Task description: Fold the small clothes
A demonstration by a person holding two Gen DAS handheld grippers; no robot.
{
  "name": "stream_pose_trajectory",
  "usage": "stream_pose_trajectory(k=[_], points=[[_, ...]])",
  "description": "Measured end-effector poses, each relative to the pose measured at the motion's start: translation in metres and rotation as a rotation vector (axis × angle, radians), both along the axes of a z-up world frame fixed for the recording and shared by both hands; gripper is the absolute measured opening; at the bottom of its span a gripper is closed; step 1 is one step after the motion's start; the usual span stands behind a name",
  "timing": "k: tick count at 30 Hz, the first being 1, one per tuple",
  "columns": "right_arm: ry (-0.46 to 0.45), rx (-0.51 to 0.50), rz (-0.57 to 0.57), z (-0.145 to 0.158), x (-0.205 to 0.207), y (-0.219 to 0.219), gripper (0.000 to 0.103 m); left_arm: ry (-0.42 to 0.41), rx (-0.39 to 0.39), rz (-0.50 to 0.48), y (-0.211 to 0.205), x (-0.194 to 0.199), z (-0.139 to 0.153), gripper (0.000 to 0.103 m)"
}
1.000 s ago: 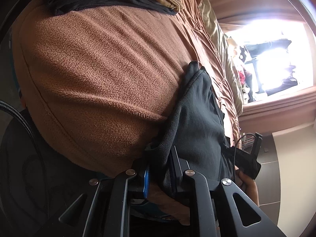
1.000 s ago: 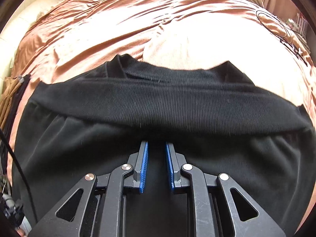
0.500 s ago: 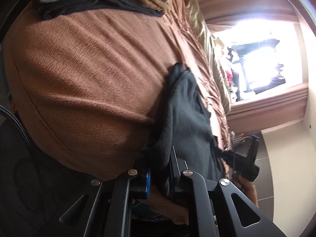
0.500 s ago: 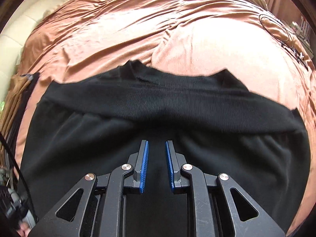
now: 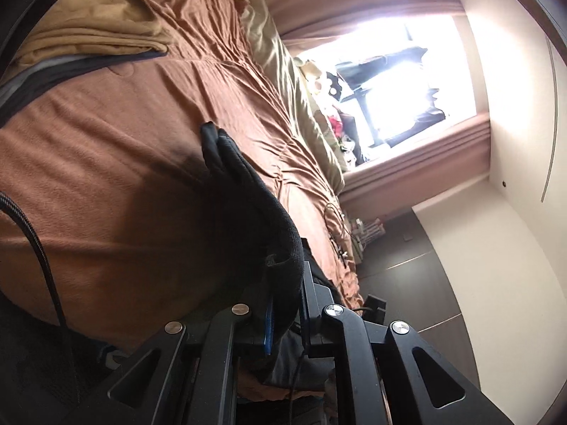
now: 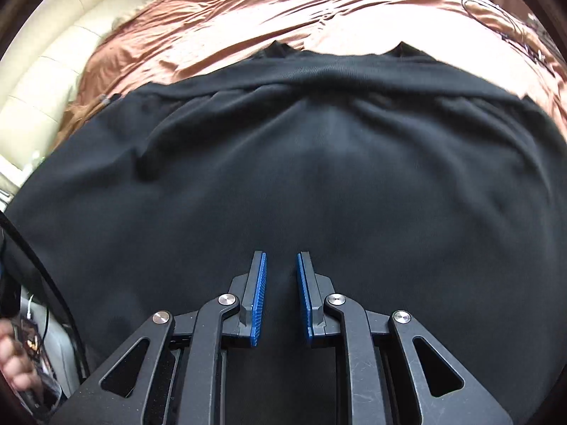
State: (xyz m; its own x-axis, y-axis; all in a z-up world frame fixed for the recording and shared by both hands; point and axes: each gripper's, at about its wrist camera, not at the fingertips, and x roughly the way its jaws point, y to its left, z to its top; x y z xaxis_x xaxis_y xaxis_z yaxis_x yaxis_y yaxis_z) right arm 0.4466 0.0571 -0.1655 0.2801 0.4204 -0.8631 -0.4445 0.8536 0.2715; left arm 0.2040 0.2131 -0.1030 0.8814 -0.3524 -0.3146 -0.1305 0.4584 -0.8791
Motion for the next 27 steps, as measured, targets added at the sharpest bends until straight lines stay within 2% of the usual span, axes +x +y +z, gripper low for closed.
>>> stream_pose_trajectory(k=[4,7,13,20,27], points=[[-0.003,0.035,0.002,-0.001,-0.023,-0.010,0.014,-0.027,0.008,-0.031,-0.007,0.012,0.016,0.011],[-0.007,0.062,-0.009,-0.002,-0.040,-0.024,0.009,-0.050,0.015,-0.054,-0.012,0.020,0.027,0.011],[-0.029,0.102,-0.004,-0.002,-0.071,-0.042,0.006,-0.075,0.045,-0.089,-0.028,0.037,0.050,0.011],[-0.002,0.182,-0.025,0.007,-0.086,-0.077,0.004,-0.099,0.078,-0.128,-0.049,0.057,0.073,0.011],[-0.077,0.206,-0.077,0.027,-0.094,-0.121,0.004,-0.120,0.106,-0.173,-0.077,0.072,0.092,0.011]])
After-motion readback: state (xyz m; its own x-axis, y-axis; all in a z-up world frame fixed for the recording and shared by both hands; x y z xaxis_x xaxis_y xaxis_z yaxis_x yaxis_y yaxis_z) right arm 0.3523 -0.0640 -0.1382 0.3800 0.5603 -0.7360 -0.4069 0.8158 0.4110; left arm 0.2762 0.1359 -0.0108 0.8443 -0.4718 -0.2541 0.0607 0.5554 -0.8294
